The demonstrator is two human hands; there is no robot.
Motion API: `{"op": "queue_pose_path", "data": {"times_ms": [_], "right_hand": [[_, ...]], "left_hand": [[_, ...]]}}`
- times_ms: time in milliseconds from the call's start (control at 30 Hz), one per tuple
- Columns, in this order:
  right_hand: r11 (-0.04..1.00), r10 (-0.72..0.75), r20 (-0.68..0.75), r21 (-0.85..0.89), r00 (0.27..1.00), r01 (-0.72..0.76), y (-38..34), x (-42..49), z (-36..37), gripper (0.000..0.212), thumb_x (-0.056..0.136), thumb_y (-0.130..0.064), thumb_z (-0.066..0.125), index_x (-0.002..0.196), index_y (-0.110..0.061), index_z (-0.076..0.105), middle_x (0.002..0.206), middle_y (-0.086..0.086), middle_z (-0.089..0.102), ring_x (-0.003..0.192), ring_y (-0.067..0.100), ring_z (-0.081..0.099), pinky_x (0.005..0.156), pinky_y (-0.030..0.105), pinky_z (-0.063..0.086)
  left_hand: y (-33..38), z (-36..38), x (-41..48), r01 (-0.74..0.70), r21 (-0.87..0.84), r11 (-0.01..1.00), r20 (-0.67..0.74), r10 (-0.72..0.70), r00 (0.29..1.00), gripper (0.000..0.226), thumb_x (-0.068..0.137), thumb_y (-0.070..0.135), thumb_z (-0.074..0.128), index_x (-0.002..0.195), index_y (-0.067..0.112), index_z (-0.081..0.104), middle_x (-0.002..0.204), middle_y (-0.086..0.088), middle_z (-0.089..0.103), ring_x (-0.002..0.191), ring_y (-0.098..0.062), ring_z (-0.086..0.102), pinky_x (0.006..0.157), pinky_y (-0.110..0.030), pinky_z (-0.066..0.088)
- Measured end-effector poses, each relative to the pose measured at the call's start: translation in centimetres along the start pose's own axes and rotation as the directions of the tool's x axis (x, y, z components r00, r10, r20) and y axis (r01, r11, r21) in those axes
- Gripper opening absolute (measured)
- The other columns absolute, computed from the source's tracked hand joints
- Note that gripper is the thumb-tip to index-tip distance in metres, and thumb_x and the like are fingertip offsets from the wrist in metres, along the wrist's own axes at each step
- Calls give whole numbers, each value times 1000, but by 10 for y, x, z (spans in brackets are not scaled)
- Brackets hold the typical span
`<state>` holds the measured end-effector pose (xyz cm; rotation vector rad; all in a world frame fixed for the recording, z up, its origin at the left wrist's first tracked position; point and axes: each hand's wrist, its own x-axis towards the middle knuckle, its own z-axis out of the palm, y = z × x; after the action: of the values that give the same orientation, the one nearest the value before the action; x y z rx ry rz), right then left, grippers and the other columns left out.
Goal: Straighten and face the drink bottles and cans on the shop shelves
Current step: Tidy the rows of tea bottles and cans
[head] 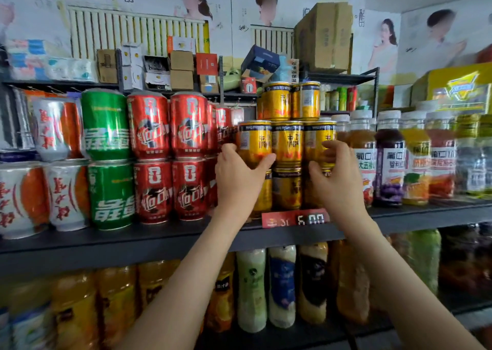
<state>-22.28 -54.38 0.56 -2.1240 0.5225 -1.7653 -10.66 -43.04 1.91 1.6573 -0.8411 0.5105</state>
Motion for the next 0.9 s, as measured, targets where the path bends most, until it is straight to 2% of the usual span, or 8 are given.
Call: {"op": "queue_pose_path", "data": {"times_ms": [133, 267, 433, 500, 567, 700, 800, 900], "right_hand": [[998, -59, 42, 29, 997, 57, 29, 18, -20, 44, 89, -11, 61, 130, -7, 45, 118, 1, 45, 112, 20, 47, 91, 25, 38], [998, -47, 141, 45, 989, 41, 54, 24, -26, 54, 90, -18, 62, 137, -8, 38, 129, 7, 46, 115, 21, 48, 92, 22, 34], [990, 8, 242, 137, 970, -42, 63, 17, -19, 64, 88, -24, 65, 141, -8, 31, 134, 7, 44, 122, 23, 45, 101, 36, 41], [984, 30, 261, 163, 965, -75, 64, 12, -19, 68, 89, -26, 65, 143, -8, 28, 139, 7, 40, 128, 22, 40, 105, 37, 39], [981, 37, 274, 173, 961, -87, 66, 8, -18, 70, 89, -26, 65, 144, -8, 25, 141, 7, 38, 130, 22, 38, 106, 34, 37], [986, 37, 230, 151, 973, -74, 66, 0, -16, 74, 86, -19, 67, 143, -3, 24, 139, 14, 38, 130, 26, 36, 105, 33, 33], [994, -66, 73, 94, 995, 59, 61, -9, -15, 69, 82, -11, 69, 138, 2, 32, 128, 18, 43, 120, 28, 38, 101, 36, 34], [971, -170, 91, 186, 981, 151, 47, -16, -9, 59, 83, -7, 67, 135, -1, 39, 123, 13, 46, 116, 20, 39, 98, 31, 35]], "left_hand": [[4, 18, 6, 118, -23, 993, -85, -119, 989, 74, 76, 51, 72, 130, 9, 43, 123, -3, 54, 113, -20, 52, 87, -27, 43], [2, 21, 9, 153, -78, 985, -57, -158, 986, 67, 78, 49, 71, 130, 11, 50, 119, 2, 61, 109, -17, 58, 91, -33, 49], [8, 24, -3, 201, -202, 958, -7, -207, 978, 48, 80, 44, 71, 118, 25, 48, 106, 14, 53, 103, -8, 53, 72, -16, 40], [4, 28, -13, 239, -159, 958, -23, -245, 969, 53, 72, 51, 75, 109, 27, 44, 110, 10, 54, 104, -10, 53, 80, -23, 45], [-3, 28, -21, 293, -46, 955, -29, -295, 955, 69, 66, 56, 78, 114, 22, 42, 116, 5, 51, 106, -13, 52, 85, -29, 45], [-8, 25, -26, 305, 102, 947, 1, -307, 952, 81, 68, 52, 79, 127, 10, 43, 113, 4, 50, 99, -12, 49, 78, -25, 38], [-11, 23, -24, 303, 85, 949, 112, -312, 944, 76, 71, 47, 79, 129, 15, 42, 118, 6, 51, 102, -10, 49, 82, -25, 40], [-17, 20, -22, 321, -30, 947, 287, -300, 910, 67, 76, 32, 78, 132, 22, 44, 126, 7, 57, 108, -8, 55, 90, -28, 45]]}}
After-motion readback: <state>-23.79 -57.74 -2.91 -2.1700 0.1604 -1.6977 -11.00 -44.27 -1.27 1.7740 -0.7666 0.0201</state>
